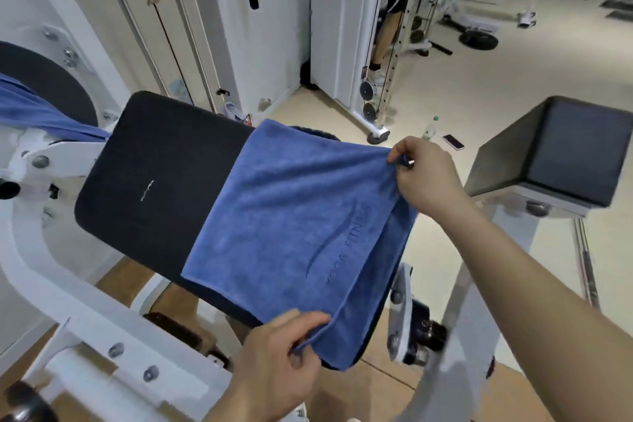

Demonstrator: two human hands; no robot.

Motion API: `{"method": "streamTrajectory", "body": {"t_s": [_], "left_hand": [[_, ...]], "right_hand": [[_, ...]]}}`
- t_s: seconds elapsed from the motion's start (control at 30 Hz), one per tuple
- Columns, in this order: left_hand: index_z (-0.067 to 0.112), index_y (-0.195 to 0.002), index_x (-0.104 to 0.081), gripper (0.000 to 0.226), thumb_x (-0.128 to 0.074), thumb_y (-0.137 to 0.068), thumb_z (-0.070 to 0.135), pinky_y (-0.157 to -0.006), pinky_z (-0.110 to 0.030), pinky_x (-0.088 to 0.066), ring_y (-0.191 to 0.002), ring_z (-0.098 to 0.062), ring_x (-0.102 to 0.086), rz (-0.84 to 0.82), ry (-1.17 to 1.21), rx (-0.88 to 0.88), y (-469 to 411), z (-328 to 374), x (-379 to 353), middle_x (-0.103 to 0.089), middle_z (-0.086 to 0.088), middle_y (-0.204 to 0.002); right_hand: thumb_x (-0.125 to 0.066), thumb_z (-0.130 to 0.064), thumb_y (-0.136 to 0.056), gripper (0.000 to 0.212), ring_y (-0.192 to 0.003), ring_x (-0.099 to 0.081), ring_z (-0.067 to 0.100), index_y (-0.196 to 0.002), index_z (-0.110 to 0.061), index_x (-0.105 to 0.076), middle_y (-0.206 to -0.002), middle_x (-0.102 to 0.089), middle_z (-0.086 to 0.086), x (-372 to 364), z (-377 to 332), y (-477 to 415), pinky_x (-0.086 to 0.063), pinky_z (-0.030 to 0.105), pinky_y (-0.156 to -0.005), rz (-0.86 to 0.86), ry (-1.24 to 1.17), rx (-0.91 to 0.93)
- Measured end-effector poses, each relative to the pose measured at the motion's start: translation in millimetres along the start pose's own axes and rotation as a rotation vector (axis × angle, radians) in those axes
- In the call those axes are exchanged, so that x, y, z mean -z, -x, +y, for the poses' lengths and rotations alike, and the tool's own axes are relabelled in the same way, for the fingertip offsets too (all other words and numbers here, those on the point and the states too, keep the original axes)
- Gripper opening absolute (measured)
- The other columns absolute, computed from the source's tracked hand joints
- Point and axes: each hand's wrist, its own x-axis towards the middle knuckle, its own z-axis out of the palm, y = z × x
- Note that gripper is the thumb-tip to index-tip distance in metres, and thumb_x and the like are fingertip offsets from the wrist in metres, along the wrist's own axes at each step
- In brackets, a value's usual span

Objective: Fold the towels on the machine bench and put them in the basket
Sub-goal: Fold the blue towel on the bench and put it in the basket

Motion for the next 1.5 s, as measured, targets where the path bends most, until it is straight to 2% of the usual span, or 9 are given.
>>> {"method": "streamTrajectory", "body": {"t_s": [0.33, 0.43, 0.53, 0.73, 0.9, 1.07, 1.23, 1.4, 1.5], "left_hand": [[0.041, -0.137, -0.031, 0.044, -0.041, -0.095, 0.042, -0.081, -0.029, -0.048, -0.1, -0.014, -0.059, -0.161, -0.489, 0.068, -3.0, 14.9, -69.3, -0.056, 0.012, -0.118], [0.035, -0.131, -0.036, 0.046, -0.048, -0.09, 0.054, -0.078, -0.027, -0.048, -0.102, -0.01, -0.056, -0.153, -0.532, 0.108, -4.5, 14.6, -78.6, -0.054, 0.013, -0.111], [0.031, -0.103, -0.048, 0.048, -0.072, -0.069, 0.055, -0.049, -0.02, -0.047, -0.074, -0.007, -0.057, -0.06, -0.553, 0.034, -3.9, 8.7, -89.7, -0.051, 0.014, -0.084], [0.029, -0.077, -0.054, 0.015, -0.052, -0.077, 0.044, -0.049, -0.019, -0.045, -0.065, -0.005, -0.051, 0.025, -0.46, -0.04, -4.2, -1.6, -89.0, -0.05, 0.015, -0.075], [0.026, -0.071, -0.059, 0.007, -0.058, -0.075, 0.031, -0.049, -0.021, -0.044, -0.055, -0.008, -0.053, 0.058, -0.317, 0.093, -6.7, -1.7, -81.3, -0.056, 0.011, -0.06], [0.019, -0.079, -0.062, 0.013, -0.063, -0.086, 0.008, -0.052, -0.016, -0.039, -0.048, -0.005, -0.046, 0.251, 0.274, 0.52, -25.1, -8.0, -57.0, -0.053, 0.007, -0.051], [0.027, -0.099, -0.067, 0.014, -0.064, -0.091, 0.016, -0.049, -0.014, -0.034, -0.048, -0.005, -0.038, 0.242, 0.413, 0.444, -23.8, -2.0, -10.9, -0.042, 0.006, -0.049], [0.03, -0.08, -0.079, 0.025, -0.079, -0.075, 0.006, -0.064, -0.016, -0.051, -0.07, -0.009, -0.069, 0.021, 0.338, 0.451, -15.1, 11.3, 45.1, -0.075, 0.001, -0.078], [0.032, -0.073, -0.078, 0.027, -0.076, -0.079, 0.006, -0.061, -0.013, -0.05, -0.065, -0.003, -0.067, 0.169, 0.256, 0.455, -9.6, 13.5, 73.0, -0.075, 0.003, -0.075]], "right_hand": [[-0.047, 0.01, -0.074, 0.026, -0.083, -0.052, 0.033, -0.092, -0.006, -0.057, -0.101, -0.053, 0.012, -2.8, 22.8, 3.4, -0.043, 0.035, -0.064, -0.063, 0.435, 0.186], [-0.05, 0.01, -0.071, 0.027, -0.097, -0.044, 0.031, -0.09, -0.007, -0.059, -0.11, -0.05, 0.009, -2.8, 26.7, 4.3, -0.041, 0.035, -0.065, -0.027, 0.555, 0.274], [-0.049, 0.014, -0.066, 0.03, -0.091, -0.043, 0.029, -0.083, -0.008, -0.059, -0.101, -0.053, 0.007, -5.0, 33.9, 4.3, -0.046, 0.04, -0.065, -0.077, 0.554, 0.47], [-0.052, -0.004, -0.064, 0.017, -0.073, -0.048, 0.026, -0.075, -0.016, -0.056, -0.085, -0.053, 0.001, 0.7, 46.0, 19.5, -0.045, 0.038, -0.056, -0.371, 0.515, 0.918], [-0.07, -0.04, -0.072, 0.033, -0.088, -0.049, 0.019, -0.099, -0.023, -0.06, -0.106, -0.048, -0.002, 10.9, 52.3, 27.0, -0.047, 0.038, -0.069, -0.575, 0.658, 0.933], [-0.086, -0.028, -0.054, 0.041, -0.075, -0.054, 0.022, -0.088, -0.025, -0.063, -0.095, -0.055, 0.0, 2.2, 54.4, 32.4, -0.048, 0.039, -0.052, -0.485, 0.741, 1.018], [-0.077, -0.02, -0.071, 0.016, -0.073, -0.056, 0.02, -0.08, -0.025, -0.064, -0.085, -0.057, -0.004, -3.8, 59.8, 24.3, -0.047, 0.037, -0.054, -0.369, 0.638, 1.002], [-0.065, -0.001, -0.058, 0.029, -0.07, -0.057, 0.021, -0.075, -0.025, -0.062, -0.075, -0.056, -0.006, 2.6, 53.5, 14.6, -0.03, 0.028, -0.055, -0.23, 0.722, 0.944], [-0.075, -0.005, -0.06, 0.03, -0.072, -0.057, 0.022, -0.075, -0.025, -0.058, -0.071, -0.055, -0.007, 10.8, 41.3, 12.3, -0.033, 0.028, -0.052, -0.231, 0.728, 0.8]]}}
